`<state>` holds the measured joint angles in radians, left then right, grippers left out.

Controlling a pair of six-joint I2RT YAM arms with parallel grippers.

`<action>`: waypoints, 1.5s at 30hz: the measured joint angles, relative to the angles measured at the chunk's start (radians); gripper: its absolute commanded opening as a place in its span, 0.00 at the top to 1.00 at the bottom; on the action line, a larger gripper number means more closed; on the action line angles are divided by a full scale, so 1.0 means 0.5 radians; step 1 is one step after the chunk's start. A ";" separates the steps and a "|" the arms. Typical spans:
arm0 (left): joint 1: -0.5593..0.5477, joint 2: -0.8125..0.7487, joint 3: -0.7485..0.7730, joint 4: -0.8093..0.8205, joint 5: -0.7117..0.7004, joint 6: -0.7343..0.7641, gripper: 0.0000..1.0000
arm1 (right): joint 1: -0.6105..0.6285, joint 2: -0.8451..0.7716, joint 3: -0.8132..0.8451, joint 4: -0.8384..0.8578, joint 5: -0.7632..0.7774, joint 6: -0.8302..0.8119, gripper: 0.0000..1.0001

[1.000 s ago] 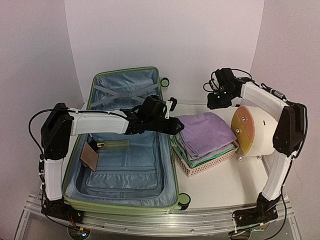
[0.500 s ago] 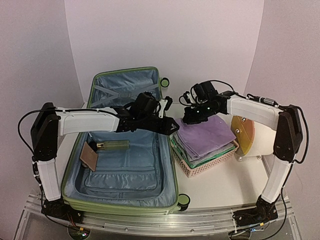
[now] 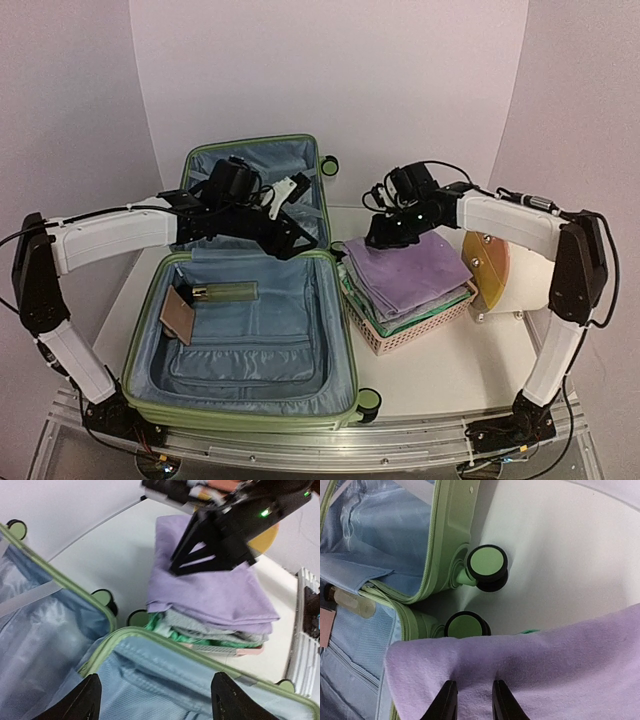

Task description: Open, take out, and arrange the luggage

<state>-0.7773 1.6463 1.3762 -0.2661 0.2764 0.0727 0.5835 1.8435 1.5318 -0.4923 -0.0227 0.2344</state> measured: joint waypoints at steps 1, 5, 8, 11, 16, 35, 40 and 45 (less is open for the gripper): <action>0.026 -0.018 -0.025 -0.012 -0.008 0.038 0.28 | 0.001 -0.018 0.017 -0.019 0.012 -0.008 0.73; 0.211 -0.031 -0.178 -0.063 -0.080 0.224 0.33 | 0.018 -0.151 0.136 -0.208 0.155 -0.004 0.74; 0.361 -0.013 -0.314 -0.085 -0.133 0.334 0.34 | 0.029 -0.281 0.044 -0.277 0.214 0.052 0.74; 0.428 -0.011 -0.426 -0.076 -0.160 0.383 0.34 | 0.051 -0.282 -0.124 -0.289 0.244 0.092 0.76; 0.454 0.040 -0.472 -0.072 -0.172 0.400 0.34 | 0.069 -0.144 -0.476 -0.189 0.287 0.135 0.75; 0.485 0.035 -0.543 -0.050 -0.095 1.109 0.21 | 0.175 -0.233 -0.316 -0.304 0.466 0.214 0.36; 0.484 0.069 -0.541 -0.037 -0.092 1.493 0.19 | 0.171 -0.116 -0.341 -0.243 0.465 0.249 0.36; 0.484 0.264 -0.428 -0.082 -0.058 1.711 0.21 | 0.151 0.016 -0.342 -0.156 0.468 0.316 0.36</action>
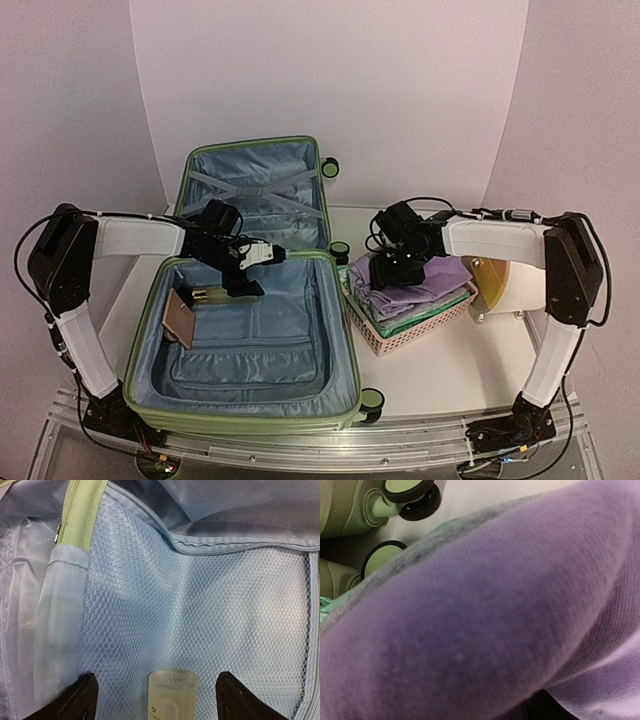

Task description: Open, take out, and arrange the luggage

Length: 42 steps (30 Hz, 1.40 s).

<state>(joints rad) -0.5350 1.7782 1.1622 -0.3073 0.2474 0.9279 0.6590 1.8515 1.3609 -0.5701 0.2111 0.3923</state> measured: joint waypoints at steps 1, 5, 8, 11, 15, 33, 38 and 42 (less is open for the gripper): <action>0.000 0.034 0.034 -0.024 0.025 0.023 0.22 | -0.005 0.002 0.000 0.004 0.000 0.013 0.36; 0.001 0.147 0.132 -0.073 0.057 0.047 0.22 | -0.050 0.041 0.002 0.060 -0.023 0.058 0.36; 0.021 0.180 0.197 -0.135 0.077 0.049 0.22 | -0.089 0.102 0.062 0.057 -0.049 0.053 0.36; 0.063 0.216 0.261 -0.182 0.127 0.083 0.22 | -0.134 0.206 0.195 0.014 -0.069 0.000 0.35; 0.105 0.225 0.269 -0.194 0.191 0.175 0.22 | -0.217 0.355 0.436 -0.140 -0.131 -0.105 0.35; 0.287 0.242 0.266 -0.231 0.445 0.392 0.22 | -0.471 0.797 1.144 -0.404 -0.451 -0.854 0.35; 0.289 0.240 0.262 -0.230 0.462 0.401 0.22 | -0.556 0.891 1.232 -0.065 -0.481 -1.178 0.33; 0.302 0.224 0.246 -0.230 0.486 0.392 0.22 | -0.552 0.897 1.229 0.161 -0.362 -1.367 0.33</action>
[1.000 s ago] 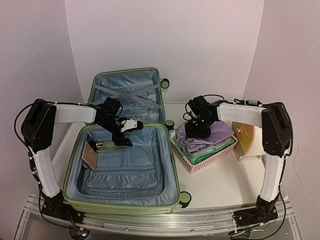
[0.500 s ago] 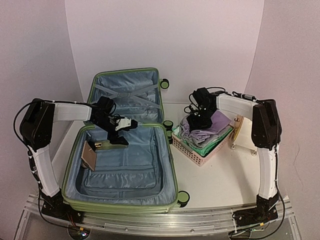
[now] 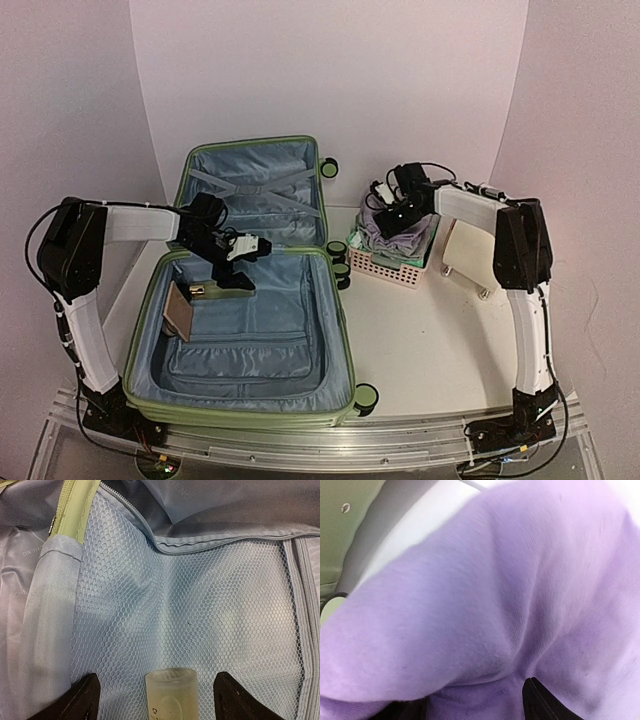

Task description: Open, take out, and arrange the luggage

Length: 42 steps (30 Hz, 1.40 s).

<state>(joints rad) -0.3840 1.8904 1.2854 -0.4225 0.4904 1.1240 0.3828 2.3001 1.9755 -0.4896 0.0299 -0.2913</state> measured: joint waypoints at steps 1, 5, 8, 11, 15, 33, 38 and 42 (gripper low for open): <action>0.005 -0.001 0.000 -0.002 0.007 -0.005 0.22 | 0.008 -0.006 -0.005 0.012 0.017 -0.017 0.33; 0.027 -0.018 0.001 -0.035 0.035 -0.068 0.22 | 0.063 -0.140 -0.173 0.078 0.153 -0.060 0.32; 0.063 -0.035 0.001 -0.090 0.050 -0.111 0.22 | 0.111 -0.397 -0.355 0.064 0.250 -0.098 0.31; 0.085 -0.046 0.002 -0.123 0.052 -0.137 0.22 | 0.140 -0.606 -0.424 0.067 0.280 -0.100 0.31; 0.089 -0.049 0.009 -0.144 0.061 -0.180 0.22 | 0.202 -0.891 -0.581 0.121 0.327 0.009 0.37; 0.166 -0.067 0.204 -0.537 0.072 -0.405 0.22 | 0.334 -0.783 -0.647 0.046 0.539 1.033 0.98; 0.166 -0.068 0.204 -0.539 0.092 -0.455 0.22 | 0.322 -0.439 -0.237 0.110 0.558 1.056 1.00; 0.168 -0.068 0.204 -0.538 0.097 -0.466 0.22 | 0.323 -0.129 -0.069 0.127 0.419 1.045 1.00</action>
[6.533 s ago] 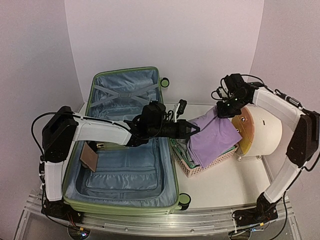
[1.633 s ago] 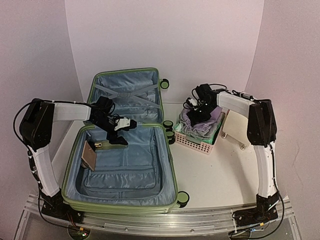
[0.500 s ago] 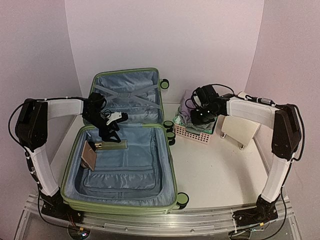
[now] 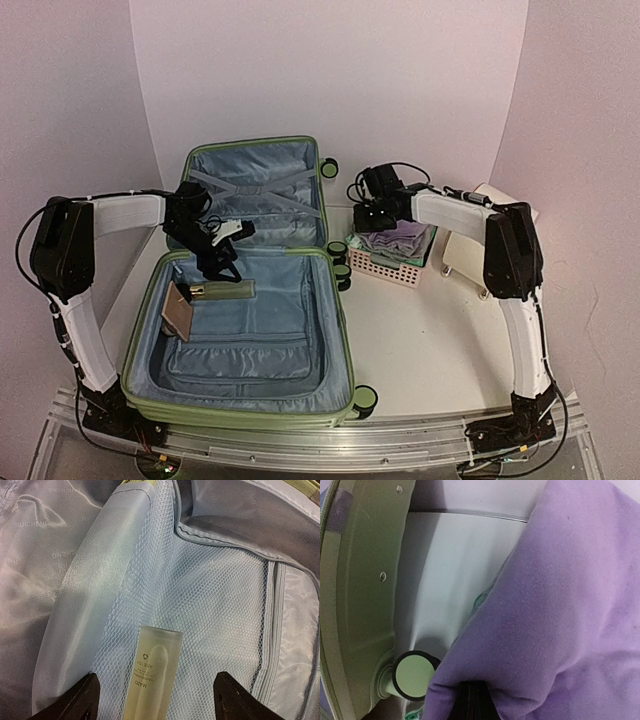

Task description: Open, take out, and arrange the luggage

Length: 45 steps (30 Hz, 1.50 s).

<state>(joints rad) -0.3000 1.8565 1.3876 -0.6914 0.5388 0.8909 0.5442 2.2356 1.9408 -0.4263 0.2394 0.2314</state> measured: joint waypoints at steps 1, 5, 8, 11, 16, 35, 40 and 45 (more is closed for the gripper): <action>0.000 0.000 0.000 0.001 0.000 0.000 0.22 | 0.005 0.085 0.052 0.016 -0.034 -0.011 1.00; 0.000 0.000 0.000 0.001 -0.001 0.001 0.22 | 0.014 0.153 0.215 0.023 -0.120 -0.063 0.99; 0.000 0.000 0.000 0.001 -0.001 0.001 0.22 | 0.043 0.155 0.224 0.019 -0.136 -0.091 0.94; 0.000 0.000 -0.001 0.001 -0.001 0.001 0.22 | 0.064 0.118 0.146 0.050 -0.108 -0.094 0.92; 0.000 0.000 -0.002 0.002 -0.002 0.001 0.22 | 0.080 -0.225 -0.252 0.018 -0.038 -0.029 0.87; 0.000 -0.001 -0.002 0.002 0.002 -0.005 0.21 | 0.078 -0.632 -1.305 0.001 0.198 0.422 0.93; 0.000 -0.001 -0.002 0.002 0.002 -0.007 0.21 | -0.065 -0.530 -1.170 -0.021 0.314 0.288 0.93; 0.000 -0.001 -0.002 0.003 0.002 -0.011 0.21 | -0.177 -0.436 -0.971 -0.051 0.402 0.160 0.91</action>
<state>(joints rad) -0.3000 1.8561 1.3869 -0.6899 0.5400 0.8852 0.4557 2.0174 1.4551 -0.4519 0.4404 0.3115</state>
